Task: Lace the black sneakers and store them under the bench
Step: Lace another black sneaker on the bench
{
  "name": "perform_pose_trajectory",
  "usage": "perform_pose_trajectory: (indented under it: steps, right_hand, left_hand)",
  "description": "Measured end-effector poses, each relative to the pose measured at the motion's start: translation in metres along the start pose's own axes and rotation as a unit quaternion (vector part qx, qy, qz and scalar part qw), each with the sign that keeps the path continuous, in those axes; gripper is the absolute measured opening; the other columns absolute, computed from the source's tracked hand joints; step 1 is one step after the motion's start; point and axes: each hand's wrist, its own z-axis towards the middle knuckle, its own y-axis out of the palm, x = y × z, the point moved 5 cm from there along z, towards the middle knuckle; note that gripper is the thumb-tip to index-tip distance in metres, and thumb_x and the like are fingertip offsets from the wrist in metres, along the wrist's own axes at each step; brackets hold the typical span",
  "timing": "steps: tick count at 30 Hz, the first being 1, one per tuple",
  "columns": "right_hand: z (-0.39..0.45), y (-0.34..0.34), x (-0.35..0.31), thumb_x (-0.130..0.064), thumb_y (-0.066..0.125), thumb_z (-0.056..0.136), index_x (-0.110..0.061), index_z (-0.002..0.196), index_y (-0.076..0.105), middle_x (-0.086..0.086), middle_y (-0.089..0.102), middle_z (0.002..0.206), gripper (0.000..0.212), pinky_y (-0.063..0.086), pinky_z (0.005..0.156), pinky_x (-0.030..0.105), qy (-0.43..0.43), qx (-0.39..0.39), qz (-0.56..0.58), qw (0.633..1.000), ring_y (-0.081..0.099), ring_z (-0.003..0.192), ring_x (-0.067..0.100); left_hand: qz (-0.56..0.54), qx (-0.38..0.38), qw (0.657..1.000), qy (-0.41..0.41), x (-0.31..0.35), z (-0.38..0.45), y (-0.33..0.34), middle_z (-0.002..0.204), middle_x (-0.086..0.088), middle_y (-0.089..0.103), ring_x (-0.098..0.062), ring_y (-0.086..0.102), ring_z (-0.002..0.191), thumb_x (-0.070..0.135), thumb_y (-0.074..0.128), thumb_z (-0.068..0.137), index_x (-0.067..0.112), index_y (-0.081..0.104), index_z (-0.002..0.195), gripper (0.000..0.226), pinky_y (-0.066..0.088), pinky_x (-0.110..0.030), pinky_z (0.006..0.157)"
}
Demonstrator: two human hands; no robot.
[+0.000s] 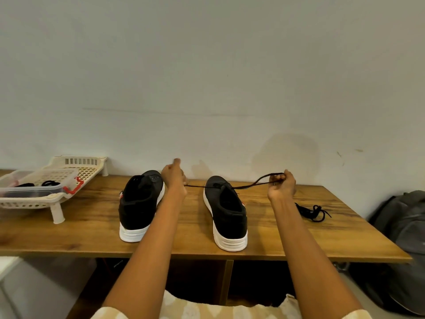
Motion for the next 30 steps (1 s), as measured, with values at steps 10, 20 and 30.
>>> perform_pose_trajectory:
  steps: [10, 20, 30]
  right_hand:
    - [-0.007, -0.001, 0.026, -0.011, 0.039, 0.097, 0.004, 0.118, 0.053, 0.023, 0.057, 0.118, 0.03, 0.045, 0.077, 0.04, -0.023, -0.106, -0.712, 0.694, 0.053, 0.089, 0.026]
    - [-0.038, 0.041, 0.047, -0.033, 0.05, 0.096, -0.006, 0.121, 0.06, 0.011, 0.055, 0.128, 0.038, 0.043, 0.091, 0.036, -0.048, -0.284, -0.822, 0.491, 0.052, 0.117, 0.028]
    - [-0.053, 0.063, 0.057, -0.022, 0.062, 0.09, -0.013, 0.111, 0.071, 0.005, 0.068, 0.116, 0.025, 0.043, 0.087, 0.023, -0.153, -0.358, -0.801, 0.454, 0.059, 0.109, 0.018]
  left_hand:
    - [0.586, -0.343, 0.703, 0.211, -0.02, -0.044, 0.05, 0.109, 0.001, 0.06, -0.017, 0.056, 0.103, 0.056, 0.054, 0.087, 0.019, 0.063, 0.109, 0.044, 0.048, -0.036, 0.09]
    - [0.527, -0.307, 0.781, 0.135, -0.021, -0.038, 0.049, 0.1, -0.005, 0.065, -0.02, 0.064, 0.089, 0.017, 0.059, 0.087, 0.015, 0.067, 0.103, 0.018, 0.057, -0.036, 0.08]
    - [0.484, -0.307, 0.816, 0.073, -0.022, -0.038, 0.04, 0.099, -0.011, 0.066, -0.011, 0.061, 0.074, 0.016, 0.059, 0.091, 0.006, 0.068, 0.107, 0.021, 0.05, -0.011, 0.052]
